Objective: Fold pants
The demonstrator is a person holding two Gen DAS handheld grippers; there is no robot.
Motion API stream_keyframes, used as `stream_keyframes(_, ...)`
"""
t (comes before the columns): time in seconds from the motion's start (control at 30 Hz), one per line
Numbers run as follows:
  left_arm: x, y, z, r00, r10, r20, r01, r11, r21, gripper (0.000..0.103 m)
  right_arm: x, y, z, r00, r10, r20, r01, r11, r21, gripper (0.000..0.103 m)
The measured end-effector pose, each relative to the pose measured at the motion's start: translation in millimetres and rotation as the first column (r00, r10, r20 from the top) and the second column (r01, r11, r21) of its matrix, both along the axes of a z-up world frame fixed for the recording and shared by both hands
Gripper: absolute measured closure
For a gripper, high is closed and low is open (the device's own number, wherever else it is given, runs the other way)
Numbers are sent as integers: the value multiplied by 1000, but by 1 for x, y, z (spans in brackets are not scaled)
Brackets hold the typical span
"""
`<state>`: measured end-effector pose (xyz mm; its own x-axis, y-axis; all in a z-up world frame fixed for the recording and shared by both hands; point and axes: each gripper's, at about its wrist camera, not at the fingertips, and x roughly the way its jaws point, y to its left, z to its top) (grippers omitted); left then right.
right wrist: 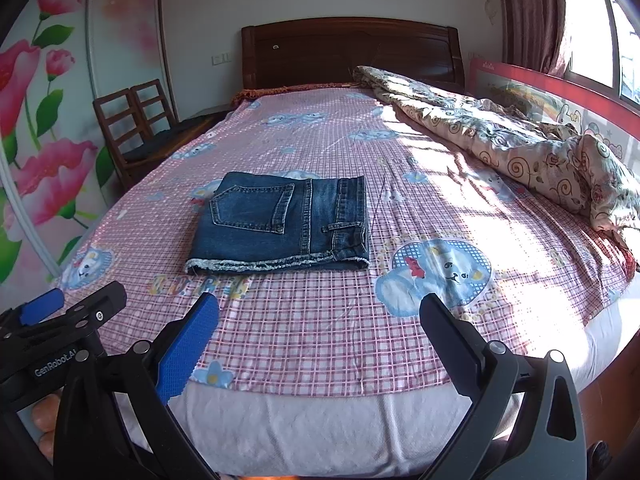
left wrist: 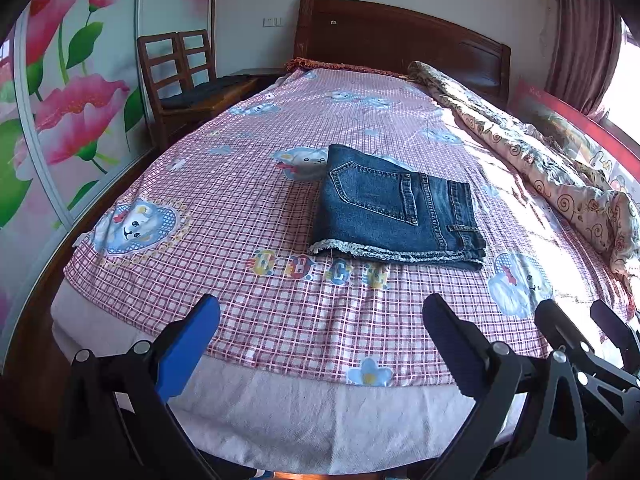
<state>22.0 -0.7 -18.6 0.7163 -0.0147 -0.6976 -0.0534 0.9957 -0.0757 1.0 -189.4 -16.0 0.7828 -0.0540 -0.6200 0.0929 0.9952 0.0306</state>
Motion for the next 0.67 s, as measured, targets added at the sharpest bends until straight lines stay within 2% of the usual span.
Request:
stream_keyframes(0.23,-2,1,0,1000,18,10,-18,1000,5,2,0,-1,-1,1000,-3,-3,3,1000,8,3)
stream_keyframes(0.67,2,-2,-1,999,-34,4,34,999,-14,2,0,-4,-1,1000,-10,-3,10,1000,21,3)
